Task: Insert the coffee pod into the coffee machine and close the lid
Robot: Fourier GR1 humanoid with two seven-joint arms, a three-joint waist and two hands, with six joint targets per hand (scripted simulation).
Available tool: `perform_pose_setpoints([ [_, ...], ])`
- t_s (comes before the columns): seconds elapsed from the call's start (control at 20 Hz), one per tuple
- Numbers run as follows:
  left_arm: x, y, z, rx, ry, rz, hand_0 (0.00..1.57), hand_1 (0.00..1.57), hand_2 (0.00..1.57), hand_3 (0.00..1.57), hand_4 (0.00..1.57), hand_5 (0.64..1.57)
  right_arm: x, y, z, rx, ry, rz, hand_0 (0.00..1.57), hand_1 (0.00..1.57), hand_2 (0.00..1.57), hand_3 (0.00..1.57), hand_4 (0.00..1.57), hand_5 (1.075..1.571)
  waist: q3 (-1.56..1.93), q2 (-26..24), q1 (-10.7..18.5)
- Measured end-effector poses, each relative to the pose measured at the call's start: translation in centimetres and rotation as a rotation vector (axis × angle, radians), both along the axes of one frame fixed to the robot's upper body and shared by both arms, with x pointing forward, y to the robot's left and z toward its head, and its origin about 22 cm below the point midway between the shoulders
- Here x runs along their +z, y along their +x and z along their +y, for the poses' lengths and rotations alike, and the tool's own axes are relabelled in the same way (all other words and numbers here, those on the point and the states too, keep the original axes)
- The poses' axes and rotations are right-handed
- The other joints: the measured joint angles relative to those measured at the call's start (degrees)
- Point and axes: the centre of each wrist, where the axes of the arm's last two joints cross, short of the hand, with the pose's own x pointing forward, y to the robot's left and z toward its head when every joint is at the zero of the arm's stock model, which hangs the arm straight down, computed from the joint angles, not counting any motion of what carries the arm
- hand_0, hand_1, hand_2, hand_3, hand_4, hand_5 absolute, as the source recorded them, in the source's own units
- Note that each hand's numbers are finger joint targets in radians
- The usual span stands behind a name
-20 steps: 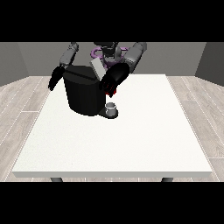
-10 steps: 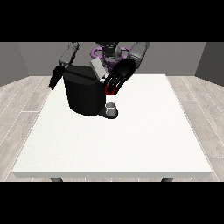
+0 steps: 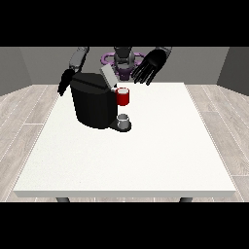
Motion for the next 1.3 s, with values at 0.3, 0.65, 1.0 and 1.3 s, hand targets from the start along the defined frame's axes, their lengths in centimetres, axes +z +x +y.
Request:
perform_pose_setpoints([
  [0.3, -8.1, -1.1, -1.2, -0.059, -0.448, 0.147, 0.0, 0.0, 0.0, 0.0, 0.41, 1.571, -3.7, -3.0, -1.9, -0.061, 0.018, 0.103, 0.0, 0.0, 0.0, 0.0, 0.0, 1.571, -0.11, -7.8, 5.8],
  [0.65, -20.7, -6.1, -0.6, 0.041, -0.87, 0.397, 0.0, 0.0, 0.0, 0.0, 0.39, 1.571, -6.3, -6.4, -3.0, -0.113, 0.031, 0.2, 0.0, 0.0, 0.0, 0.0, 0.0, 1.571, -0.11, -19.2, 11.5],
  [1.0, -26.7, -10.7, 1.0, 0.147, -0.957, 0.517, 0.0, 0.0, 0.0, 0.0, 0.41, 1.571, -3.5, -5.0, -0.5, 0.044, 0.09, 0.111, 0.0, 0.0, 0.0, 0.0, 0.0, 1.571, -0.07, -25.1, 13.4],
  [1.3, -27.3, -11.8, 0.8, 0.169, -1.012, 0.551, 0.0, 0.0, 0.0, 0.0, 0.46, 1.571, -0.3, -3.2, -0.9, 0.147, 0.047, 0.042, 0.0, 0.0, 0.0, 0.0, 0.24, 1.571, -0.03, -26.5, 16.0],
])
